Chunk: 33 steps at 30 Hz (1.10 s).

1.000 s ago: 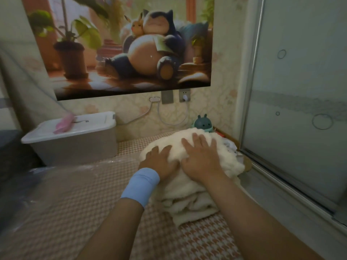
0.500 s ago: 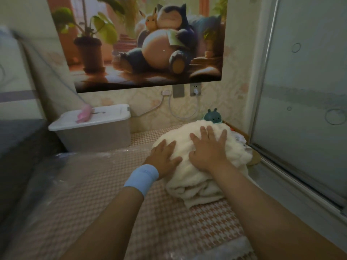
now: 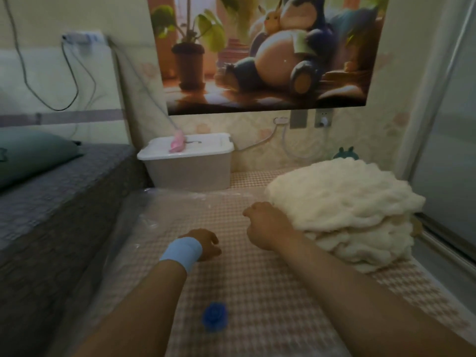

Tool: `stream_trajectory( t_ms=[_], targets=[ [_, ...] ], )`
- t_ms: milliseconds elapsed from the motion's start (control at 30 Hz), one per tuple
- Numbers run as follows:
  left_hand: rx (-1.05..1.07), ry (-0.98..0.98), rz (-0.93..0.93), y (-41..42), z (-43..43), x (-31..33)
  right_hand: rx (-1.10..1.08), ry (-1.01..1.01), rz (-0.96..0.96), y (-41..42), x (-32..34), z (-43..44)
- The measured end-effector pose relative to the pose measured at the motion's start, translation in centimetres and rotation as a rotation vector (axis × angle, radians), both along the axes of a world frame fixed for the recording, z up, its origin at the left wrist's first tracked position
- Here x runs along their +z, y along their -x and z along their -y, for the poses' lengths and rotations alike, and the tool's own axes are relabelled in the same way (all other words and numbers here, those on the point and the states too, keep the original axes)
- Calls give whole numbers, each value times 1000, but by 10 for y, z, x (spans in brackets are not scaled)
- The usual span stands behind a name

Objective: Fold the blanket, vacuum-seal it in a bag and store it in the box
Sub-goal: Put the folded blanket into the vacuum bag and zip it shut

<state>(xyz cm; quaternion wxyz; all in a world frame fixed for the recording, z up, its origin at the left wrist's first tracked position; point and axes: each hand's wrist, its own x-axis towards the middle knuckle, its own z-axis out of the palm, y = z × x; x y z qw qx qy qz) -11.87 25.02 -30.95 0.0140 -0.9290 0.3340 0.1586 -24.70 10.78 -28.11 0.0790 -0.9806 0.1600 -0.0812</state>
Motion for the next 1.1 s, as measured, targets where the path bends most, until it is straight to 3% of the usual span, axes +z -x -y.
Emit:
stream_trajectory(
  t_ms=[100,200,267,500,667,800,967,1100],
  targets=[
    [-42,-273,-54,-21,-18,-34,-56,-257,-253,-32,-35,-2],
    [17,-290,-108,-41,-28,-55,-178,-225,-508,-53,-72,2],
    [40,-294,-102,-57,-31,-59,-186,-247,-575,-70,-89,3],
    [123,-281,-101,-94,-30,-59,-157,-248,-489,-102,-100,-6],
    [99,-229,-68,-105,-12,-24,-214,-137,-170,-117,-88,4],
    [37,-184,101,-125,4,6,-308,-233,-65,-146,-53,33],
    [117,35,189,-177,35,14,-363,-217,-134,-194,-34,67],
    [107,-68,109,-219,48,-16,-571,-379,-341,-227,-60,93]
  ],
)
